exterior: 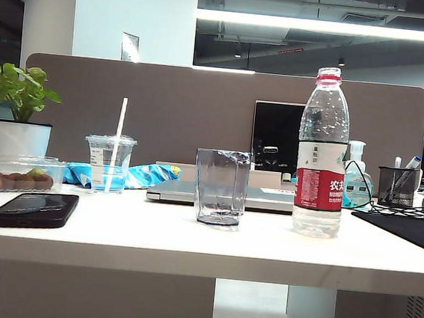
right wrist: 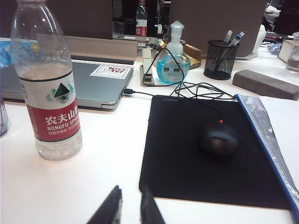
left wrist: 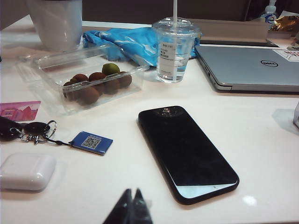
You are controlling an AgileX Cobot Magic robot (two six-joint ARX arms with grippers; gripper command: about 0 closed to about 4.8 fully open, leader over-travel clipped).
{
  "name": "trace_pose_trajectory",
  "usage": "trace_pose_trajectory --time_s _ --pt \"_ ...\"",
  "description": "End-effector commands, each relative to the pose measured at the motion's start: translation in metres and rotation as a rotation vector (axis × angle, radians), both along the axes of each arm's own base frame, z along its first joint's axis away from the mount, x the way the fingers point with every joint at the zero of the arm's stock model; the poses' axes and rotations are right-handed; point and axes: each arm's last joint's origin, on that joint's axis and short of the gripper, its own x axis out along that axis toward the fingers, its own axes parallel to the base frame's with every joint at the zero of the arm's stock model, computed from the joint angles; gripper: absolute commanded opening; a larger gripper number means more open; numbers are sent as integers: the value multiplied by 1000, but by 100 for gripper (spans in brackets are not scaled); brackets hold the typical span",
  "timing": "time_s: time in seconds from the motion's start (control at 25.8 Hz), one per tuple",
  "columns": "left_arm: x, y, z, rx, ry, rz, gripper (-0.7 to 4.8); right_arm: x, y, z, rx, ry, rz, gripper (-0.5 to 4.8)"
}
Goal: Pick up the mineral water bottle on the table and pour water into the mug until it's half full.
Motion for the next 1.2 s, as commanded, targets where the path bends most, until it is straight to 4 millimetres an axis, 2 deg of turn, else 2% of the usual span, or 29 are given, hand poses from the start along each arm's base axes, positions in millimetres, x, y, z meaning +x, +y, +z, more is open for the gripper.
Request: trace_pose_trajectory --time_s 0.04,0.27,0.35,0.54,0.58,0.62,0.66,0.78,0.85,0.93,0.97,1.01,1.05,1.13,1.2 --pt "0 0 2 -3 -10 -1 -4 0 0 0 3 -11 4 75" --pt "0 0 2 8 -12 -2 -4 0 0 0 3 -12 4 70" --pt "-1 0 8 7 -33 -2 -5 -1 0 6 2 -33 4 -10" --pt "-12 0 54 3 -166 -13 -5 -14 -1 55 140 -159 -57 -7" --pt "-19 0 75 4 -231 5 -5 -23 -1 76 145 -188 -76 -7" --pt "-22 1 83 4 -253 13 -5 -27 0 84 144 -197 -76 -7" --pt "-26 0 99 2 -284 0 -5 -36 0 102 141 -217 -70 -7" --pt "-25 -3 124 7 -287 -111 -5 -45 1 126 84 -240 -67 -7" --pt "-16 -6 138 24 -251 -227 -5 -46 3 145 36 -250 -30 -7" --pt "1 -10 151 56 -195 -347 -5 -42 4 164 24 -228 24 -4" --pt "23 -13 162 80 -138 -460 -5 -32 5 181 25 -163 98 32" --pt "33 -16 165 72 -109 -511 -5 -27 6 188 28 -132 138 62" --pt "53 -22 167 42 -44 -612 -5 -13 7 199 34 -85 220 100" --pt "71 -31 165 16 20 -694 -5 2 8 206 40 -55 275 122" --pt "81 -41 158 9 67 -740 -4 19 7 204 44 -35 298 129"
